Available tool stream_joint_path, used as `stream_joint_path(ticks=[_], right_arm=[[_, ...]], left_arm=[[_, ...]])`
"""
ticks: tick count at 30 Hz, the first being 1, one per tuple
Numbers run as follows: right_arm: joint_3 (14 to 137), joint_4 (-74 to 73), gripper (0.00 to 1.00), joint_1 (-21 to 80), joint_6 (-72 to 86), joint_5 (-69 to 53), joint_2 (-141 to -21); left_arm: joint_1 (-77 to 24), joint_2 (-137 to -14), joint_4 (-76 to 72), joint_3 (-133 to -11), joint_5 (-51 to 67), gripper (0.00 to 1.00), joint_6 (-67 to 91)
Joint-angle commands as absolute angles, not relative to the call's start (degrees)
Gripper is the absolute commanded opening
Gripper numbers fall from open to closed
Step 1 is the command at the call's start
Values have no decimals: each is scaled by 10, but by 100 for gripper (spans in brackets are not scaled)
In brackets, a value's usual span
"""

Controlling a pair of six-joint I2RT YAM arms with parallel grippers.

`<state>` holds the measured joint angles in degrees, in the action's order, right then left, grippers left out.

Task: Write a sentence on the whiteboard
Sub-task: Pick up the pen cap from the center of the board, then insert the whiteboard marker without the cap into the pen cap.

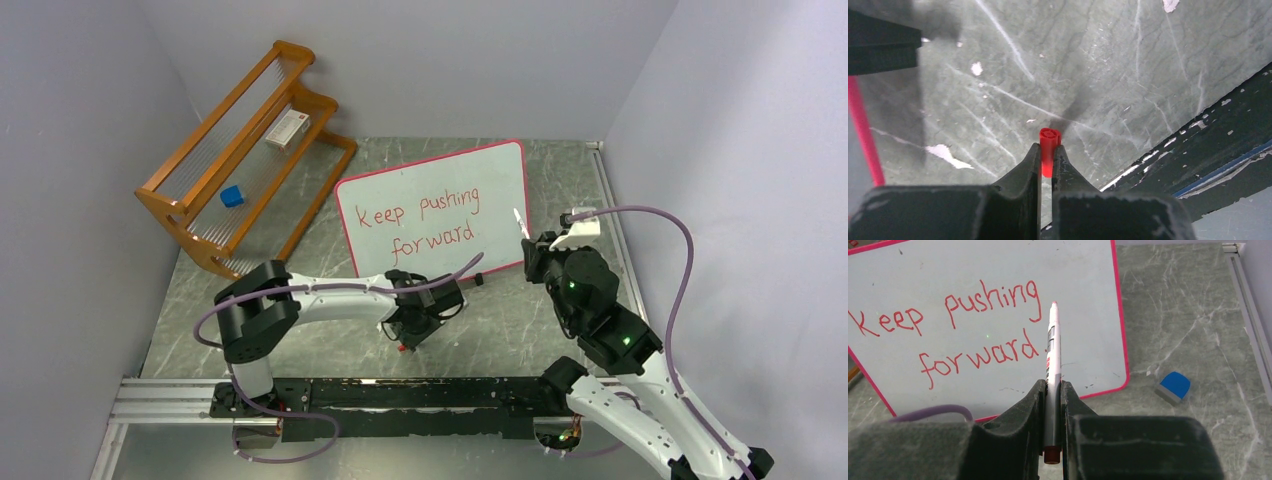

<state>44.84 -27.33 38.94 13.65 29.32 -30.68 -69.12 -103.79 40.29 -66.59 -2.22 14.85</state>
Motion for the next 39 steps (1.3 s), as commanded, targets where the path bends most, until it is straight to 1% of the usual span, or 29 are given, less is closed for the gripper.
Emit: stream_joint_path(ticks=[1, 7, 11, 17, 22, 27, 32, 39], right_arm=[[445, -257, 0, 386, 133, 278, -307], [445, -234, 0, 386, 121, 238, -307], [436, -195, 0, 386, 117, 192, -302], [398, -90, 0, 386, 120, 121, -315], [354, 22, 0, 386, 130, 67, -319], [300, 137, 0, 386, 142, 29, -311], [257, 250, 0, 387, 154, 4, -314], [219, 396, 0, 391, 180, -21, -353]], left_arm=[[-681, -983, 401, -662, -57, 5, 166], [-657, -896, 379, -671, -90, 5, 185], [-622, -814, 327, -672, -111, 5, 208], [-535, -711, 214, -644, -73, 5, 255], [-501, -675, 156, -650, -87, 5, 288], [-462, -643, 67, -636, -87, 5, 339], [-452, -616, -13, -607, -117, 5, 399], [-448, -591, -114, -552, -137, 5, 494]])
